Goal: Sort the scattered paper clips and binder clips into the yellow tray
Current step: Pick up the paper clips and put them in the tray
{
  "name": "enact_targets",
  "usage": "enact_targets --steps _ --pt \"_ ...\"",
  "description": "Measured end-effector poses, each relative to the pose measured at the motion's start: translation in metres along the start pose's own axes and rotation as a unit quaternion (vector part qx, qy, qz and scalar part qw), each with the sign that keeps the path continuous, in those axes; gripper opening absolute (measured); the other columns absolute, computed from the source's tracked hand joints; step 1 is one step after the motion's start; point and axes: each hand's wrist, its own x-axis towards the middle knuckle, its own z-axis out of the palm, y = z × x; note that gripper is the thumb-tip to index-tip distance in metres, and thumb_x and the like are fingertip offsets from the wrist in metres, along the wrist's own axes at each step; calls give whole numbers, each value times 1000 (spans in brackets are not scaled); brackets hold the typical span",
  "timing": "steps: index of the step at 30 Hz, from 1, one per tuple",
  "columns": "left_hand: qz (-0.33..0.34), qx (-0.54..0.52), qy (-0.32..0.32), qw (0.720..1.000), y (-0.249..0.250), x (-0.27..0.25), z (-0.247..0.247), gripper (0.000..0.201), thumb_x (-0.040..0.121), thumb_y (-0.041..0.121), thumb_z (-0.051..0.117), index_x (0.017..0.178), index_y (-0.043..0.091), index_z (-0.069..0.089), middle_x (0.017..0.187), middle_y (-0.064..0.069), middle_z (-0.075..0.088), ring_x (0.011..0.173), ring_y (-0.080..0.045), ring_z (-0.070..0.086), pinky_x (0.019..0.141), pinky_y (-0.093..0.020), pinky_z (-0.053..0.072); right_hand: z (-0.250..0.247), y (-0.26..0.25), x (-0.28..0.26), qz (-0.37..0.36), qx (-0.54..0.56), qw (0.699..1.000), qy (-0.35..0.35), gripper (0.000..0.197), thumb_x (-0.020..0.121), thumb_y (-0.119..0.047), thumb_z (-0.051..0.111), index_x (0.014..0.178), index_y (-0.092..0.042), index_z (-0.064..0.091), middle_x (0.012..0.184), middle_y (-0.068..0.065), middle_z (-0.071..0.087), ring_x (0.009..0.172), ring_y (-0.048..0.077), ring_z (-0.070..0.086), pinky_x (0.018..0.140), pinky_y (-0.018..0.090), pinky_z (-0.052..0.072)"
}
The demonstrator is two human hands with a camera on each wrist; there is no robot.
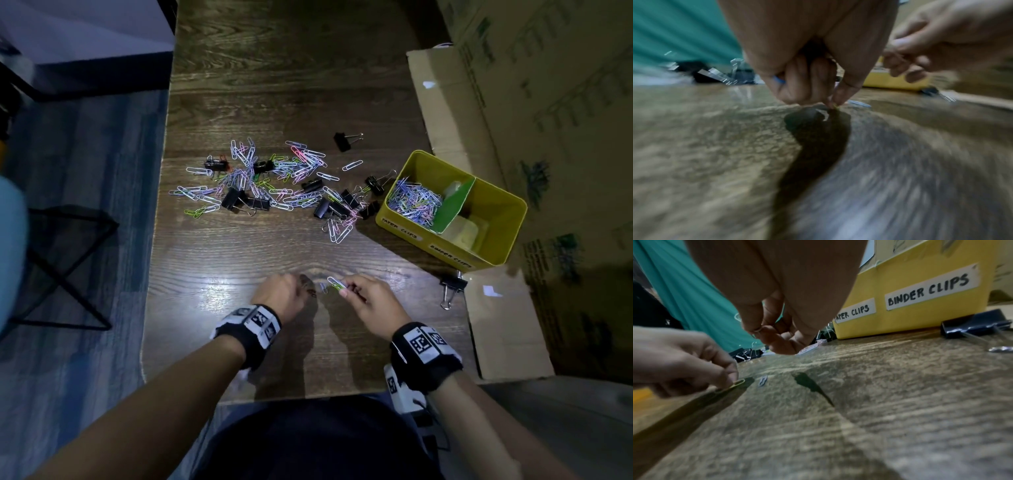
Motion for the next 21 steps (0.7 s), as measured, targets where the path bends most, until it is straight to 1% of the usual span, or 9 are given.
enact_targets --steps 2,4,5,7,10,14,18,19,21 --pt "-79 -205 -34 975 1 14 -12 21 86 23 51 74 10 61 70 -12 65 71 -27 61 59 -28 45 -12 -2 1 9 21 1000 17 14 93 -23 57 102 -15 64 91 -1 58 86 16 57 79 35 48" --pt "-176 -451 -78 871 13 28 -28 24 85 17 42 61 16 45 43 2 43 40 -16 40 41 -16 26 -28 -5 2 10 34 998 45 14 93 -24 57 101 -17 65 93 -3 60 88 16 58 80 35 48" --pt "-200 -537 -94 814 23 35 -38 23 83 16 37 60 18 38 40 5 34 34 -12 28 39 -12 16 -38 -8 3 8 40 997 62 14 93 -25 57 101 -18 65 92 -6 60 88 15 57 77 32 47" --pt "-168 -625 -138 750 51 45 -61 20 80 19 30 61 20 34 46 7 27 36 -8 18 38 -15 7 -61 -14 6 -3 49 994 100 12 93 -22 56 100 -18 65 88 -13 58 84 9 56 72 24 42" --pt "-82 -665 -169 722 101 63 -89 20 81 21 30 61 22 31 51 6 26 41 -8 17 42 -20 5 -97 -20 15 -8 61 984 168 12 92 -18 58 100 -14 66 85 -14 58 79 7 55 70 21 41" --pt "-26 -643 -162 748 167 94 -105 22 84 16 35 62 16 38 51 -1 32 39 -13 26 38 -15 16 -140 -24 28 26 30 972 232 11 91 -19 60 97 -13 67 83 -3 62 79 17 59 74 31 47" --pt "-5 -555 -117 824 208 119 -99 22 88 6 39 67 10 43 57 -9 40 45 -18 41 40 -18 31 -167 -19 49 116 -126 963 208 14 90 -18 59 97 -10 67 91 12 70 90 29 63 79 38 50" --pt "1 -532 -124 838 213 125 -96 21 89 4 40 69 10 44 60 -11 43 49 -19 44 44 -20 33 -169 -17 55 138 -167 958 189 14 89 -17 57 96 -10 67 94 16 70 93 33 63 80 40 50" --pt "36 -420 -115 899 217 135 -89 16 89 8 45 76 8 55 74 -16 57 65 -26 56 57 -29 43 -170 -15 66 161 -252 941 158 16 87 -14 53 93 -11 68 96 16 68 95 34 61 83 41 45"
